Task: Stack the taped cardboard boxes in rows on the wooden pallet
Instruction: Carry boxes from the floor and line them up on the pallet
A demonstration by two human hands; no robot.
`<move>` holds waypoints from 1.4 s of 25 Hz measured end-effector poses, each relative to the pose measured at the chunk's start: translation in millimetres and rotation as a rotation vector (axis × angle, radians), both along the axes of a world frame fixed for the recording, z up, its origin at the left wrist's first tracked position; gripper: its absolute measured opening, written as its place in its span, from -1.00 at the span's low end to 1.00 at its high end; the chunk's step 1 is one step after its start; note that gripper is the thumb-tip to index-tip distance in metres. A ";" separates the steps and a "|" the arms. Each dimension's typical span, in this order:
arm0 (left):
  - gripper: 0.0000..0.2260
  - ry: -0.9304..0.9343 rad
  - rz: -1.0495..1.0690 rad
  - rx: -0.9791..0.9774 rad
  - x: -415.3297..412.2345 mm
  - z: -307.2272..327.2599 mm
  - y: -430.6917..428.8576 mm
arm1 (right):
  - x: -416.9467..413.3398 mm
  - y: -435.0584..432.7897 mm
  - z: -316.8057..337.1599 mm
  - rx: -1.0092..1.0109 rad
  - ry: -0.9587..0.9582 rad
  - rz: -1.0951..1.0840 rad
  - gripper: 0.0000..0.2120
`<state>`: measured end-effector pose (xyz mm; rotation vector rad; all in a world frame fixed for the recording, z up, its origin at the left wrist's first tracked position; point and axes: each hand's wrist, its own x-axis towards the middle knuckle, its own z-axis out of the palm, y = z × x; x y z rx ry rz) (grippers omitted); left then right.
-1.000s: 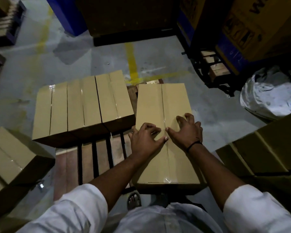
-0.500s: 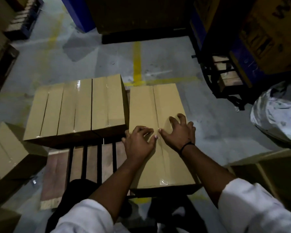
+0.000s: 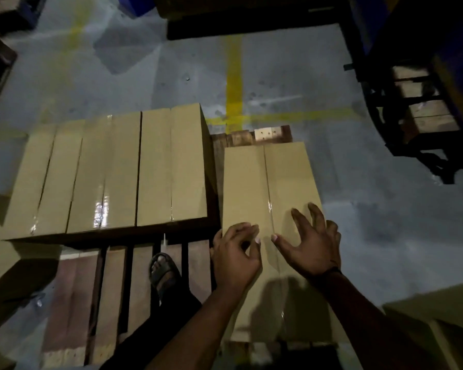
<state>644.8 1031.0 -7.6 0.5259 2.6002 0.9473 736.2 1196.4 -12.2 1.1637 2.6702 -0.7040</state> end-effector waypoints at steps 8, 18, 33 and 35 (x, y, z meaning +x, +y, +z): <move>-0.60 0.077 -0.121 0.121 -127.6 -112.1 25.3 | -113.2 54.0 -116.2 -0.081 0.171 0.032 -0.20; -0.28 0.105 -0.557 -0.402 -179.8 -184.6 -22.2 | -95.0 22.1 -183.8 -0.337 0.040 0.045 0.02; -0.29 0.191 -0.443 -0.437 -172.8 -207.0 -42.7 | -67.0 0.7 -213.4 0.093 0.018 0.445 0.07; -0.27 0.189 -0.447 -0.431 -173.5 -205.2 -43.4 | -86.9 12.9 -211.8 -0.006 -0.060 0.407 0.04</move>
